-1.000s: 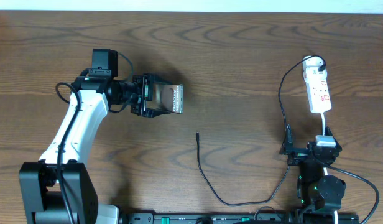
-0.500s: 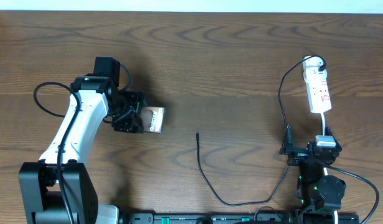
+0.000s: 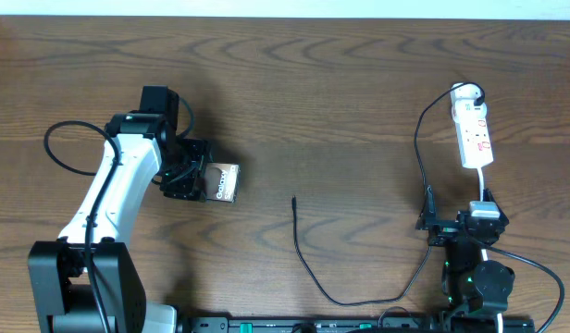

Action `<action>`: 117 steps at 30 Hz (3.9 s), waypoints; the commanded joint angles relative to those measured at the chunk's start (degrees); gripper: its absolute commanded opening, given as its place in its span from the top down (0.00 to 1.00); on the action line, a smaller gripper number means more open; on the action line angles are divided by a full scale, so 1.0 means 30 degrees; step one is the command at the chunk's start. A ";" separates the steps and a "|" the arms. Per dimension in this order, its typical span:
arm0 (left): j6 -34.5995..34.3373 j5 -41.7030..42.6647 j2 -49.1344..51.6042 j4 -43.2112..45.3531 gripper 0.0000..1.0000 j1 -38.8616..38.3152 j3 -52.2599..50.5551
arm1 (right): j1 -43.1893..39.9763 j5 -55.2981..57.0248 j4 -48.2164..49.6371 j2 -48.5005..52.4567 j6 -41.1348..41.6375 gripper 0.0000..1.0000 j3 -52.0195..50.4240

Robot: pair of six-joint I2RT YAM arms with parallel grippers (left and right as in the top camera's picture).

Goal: Plug charger to phone and switch on socket

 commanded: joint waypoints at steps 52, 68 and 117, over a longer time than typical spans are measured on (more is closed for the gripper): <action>0.0226 -0.0255 -0.0605 -0.0823 0.92 0.0007 0.0321 | 0.0860 -2.1908 -0.1967 2.3715 0.8000 0.01 1.6677; 0.0226 -0.0262 -0.0605 -0.0816 0.93 0.0007 0.0321 | 0.1967 -1.9547 -0.1865 3.0367 1.5205 0.01 1.6677; -0.3512 0.1537 -0.0605 0.2113 0.93 -0.3978 0.0321 | 1.3763 -1.0178 0.2674 3.0410 1.5278 0.01 1.6677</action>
